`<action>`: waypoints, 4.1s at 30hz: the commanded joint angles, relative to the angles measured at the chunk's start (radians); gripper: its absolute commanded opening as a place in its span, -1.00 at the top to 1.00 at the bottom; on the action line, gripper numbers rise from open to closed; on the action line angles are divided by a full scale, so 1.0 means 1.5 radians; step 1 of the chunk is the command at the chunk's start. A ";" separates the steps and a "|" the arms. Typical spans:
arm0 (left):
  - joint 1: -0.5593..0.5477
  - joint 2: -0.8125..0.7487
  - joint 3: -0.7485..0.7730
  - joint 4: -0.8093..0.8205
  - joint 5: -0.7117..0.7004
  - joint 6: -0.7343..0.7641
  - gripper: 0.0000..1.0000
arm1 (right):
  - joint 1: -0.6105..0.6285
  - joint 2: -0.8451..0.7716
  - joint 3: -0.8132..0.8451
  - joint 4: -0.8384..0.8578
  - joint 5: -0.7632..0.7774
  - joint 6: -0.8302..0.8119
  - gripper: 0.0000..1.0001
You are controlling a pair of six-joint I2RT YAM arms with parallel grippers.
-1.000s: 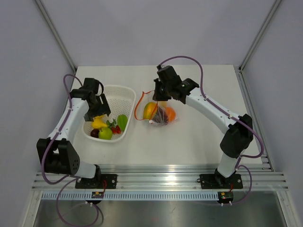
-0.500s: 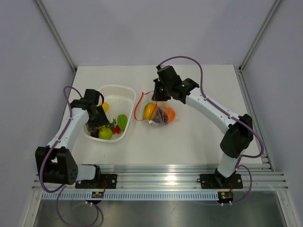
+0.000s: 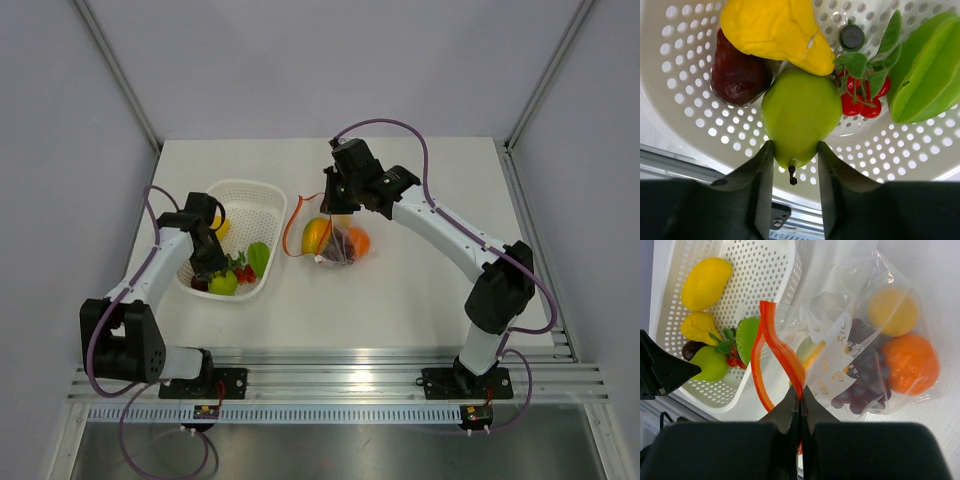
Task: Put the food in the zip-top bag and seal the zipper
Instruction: Pick up the fake fruit from the bin, then place the fake fruit in the zipper food storage bag.
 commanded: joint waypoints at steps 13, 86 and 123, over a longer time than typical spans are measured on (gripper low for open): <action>-0.014 -0.072 0.183 -0.061 0.001 0.015 1.00 | 0.007 -0.002 0.034 0.024 0.002 -0.005 1.00; -0.018 -0.009 0.230 0.152 0.624 0.083 1.00 | 0.006 -0.018 0.016 0.025 0.008 -0.001 1.00; -0.210 0.110 0.295 0.103 0.453 0.090 -0.54 | 0.014 -0.043 0.018 0.044 0.000 0.022 1.00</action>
